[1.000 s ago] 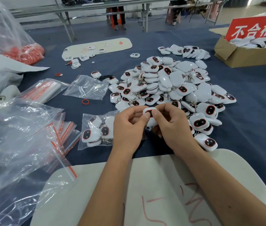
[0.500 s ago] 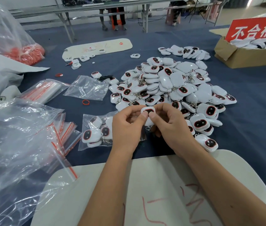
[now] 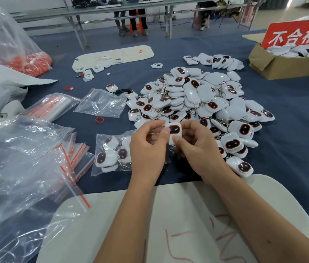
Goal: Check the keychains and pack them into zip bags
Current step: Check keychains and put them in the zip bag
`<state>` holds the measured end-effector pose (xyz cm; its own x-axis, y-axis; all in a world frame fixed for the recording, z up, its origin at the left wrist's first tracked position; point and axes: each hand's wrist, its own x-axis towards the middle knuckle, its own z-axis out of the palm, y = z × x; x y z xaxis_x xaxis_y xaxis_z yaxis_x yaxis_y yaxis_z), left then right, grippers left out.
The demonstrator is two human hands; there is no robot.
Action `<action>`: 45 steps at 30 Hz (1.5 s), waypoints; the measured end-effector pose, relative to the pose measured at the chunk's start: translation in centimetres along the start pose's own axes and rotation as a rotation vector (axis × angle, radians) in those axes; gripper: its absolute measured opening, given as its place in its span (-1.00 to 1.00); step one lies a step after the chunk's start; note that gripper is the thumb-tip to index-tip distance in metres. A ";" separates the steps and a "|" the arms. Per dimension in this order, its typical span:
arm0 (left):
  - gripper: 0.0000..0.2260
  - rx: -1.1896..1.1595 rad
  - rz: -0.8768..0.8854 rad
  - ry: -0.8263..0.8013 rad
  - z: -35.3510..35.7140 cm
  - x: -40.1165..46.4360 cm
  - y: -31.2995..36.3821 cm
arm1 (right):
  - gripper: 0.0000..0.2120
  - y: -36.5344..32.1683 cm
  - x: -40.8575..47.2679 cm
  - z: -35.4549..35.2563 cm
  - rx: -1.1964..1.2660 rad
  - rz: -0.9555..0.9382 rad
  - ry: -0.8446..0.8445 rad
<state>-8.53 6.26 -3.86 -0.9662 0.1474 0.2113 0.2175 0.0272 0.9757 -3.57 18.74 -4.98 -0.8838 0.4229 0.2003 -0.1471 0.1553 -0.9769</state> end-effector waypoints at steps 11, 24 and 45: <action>-0.85 0.587 0.356 -0.003 1.0 -1.1 0.6 | -0.86 0.8 0.5 -0.2 0.043 0.023 0.230; -0.96 0.769 0.061 0.164 0.5 -0.8 0.8 | -0.90 0.1 0.3 -0.2 0.195 0.068 0.118; -0.86 0.536 0.467 0.074 1.2 -1.7 1.0 | -0.84 0.3 0.1 -0.3 0.017 -0.036 -0.014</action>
<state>-6.52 7.24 -3.29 -0.7580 0.1952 0.6224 0.6308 0.4622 0.6233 -3.57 19.06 -5.23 -0.8838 0.4048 0.2345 -0.1865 0.1549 -0.9702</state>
